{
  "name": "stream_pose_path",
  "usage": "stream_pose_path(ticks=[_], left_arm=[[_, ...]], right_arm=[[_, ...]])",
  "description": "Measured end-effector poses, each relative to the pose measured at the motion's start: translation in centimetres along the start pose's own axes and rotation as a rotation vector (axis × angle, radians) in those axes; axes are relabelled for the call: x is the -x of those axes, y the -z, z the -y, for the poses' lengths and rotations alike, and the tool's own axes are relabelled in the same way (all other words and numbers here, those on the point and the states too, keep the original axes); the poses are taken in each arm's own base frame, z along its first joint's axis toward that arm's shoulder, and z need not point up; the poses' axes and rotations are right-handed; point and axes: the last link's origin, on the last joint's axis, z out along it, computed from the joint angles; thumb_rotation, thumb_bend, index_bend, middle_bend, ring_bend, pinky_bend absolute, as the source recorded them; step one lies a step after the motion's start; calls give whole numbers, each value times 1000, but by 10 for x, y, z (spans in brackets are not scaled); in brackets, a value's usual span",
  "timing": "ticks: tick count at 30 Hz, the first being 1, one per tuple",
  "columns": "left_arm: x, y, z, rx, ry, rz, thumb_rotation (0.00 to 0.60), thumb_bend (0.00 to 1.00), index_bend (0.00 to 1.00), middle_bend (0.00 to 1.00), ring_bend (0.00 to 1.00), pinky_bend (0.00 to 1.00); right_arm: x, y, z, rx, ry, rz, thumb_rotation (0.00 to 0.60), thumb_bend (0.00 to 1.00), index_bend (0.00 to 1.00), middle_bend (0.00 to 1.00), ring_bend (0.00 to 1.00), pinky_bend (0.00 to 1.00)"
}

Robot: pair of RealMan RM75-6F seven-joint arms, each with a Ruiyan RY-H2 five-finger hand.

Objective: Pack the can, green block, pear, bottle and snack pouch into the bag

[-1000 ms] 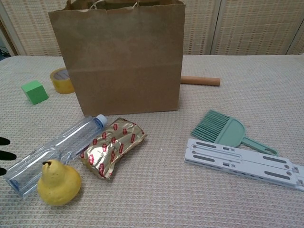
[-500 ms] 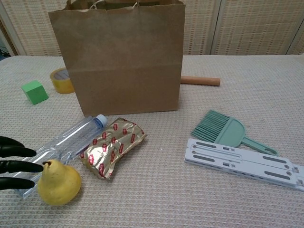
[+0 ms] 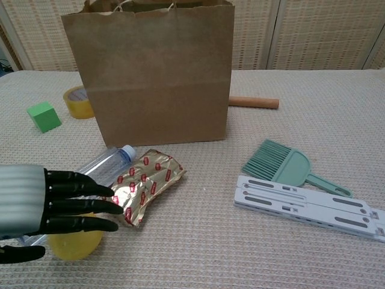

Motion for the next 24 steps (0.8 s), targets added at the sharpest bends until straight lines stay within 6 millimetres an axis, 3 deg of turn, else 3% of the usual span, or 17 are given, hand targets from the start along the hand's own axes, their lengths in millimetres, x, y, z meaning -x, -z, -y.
stream_pose_path(ticks=[16,24], left_arm=[[26,-8,-4,-52,66,40,600,398,55,4,31,230],[37,-9,-12,-57,95,46,600,417,157,123,127,330]], right_arm=[[1,-2,-1,3,1,5,600,97,0,0,0,0],[1,-2,-1,5,1,5,600,97,0,0,0,0]])
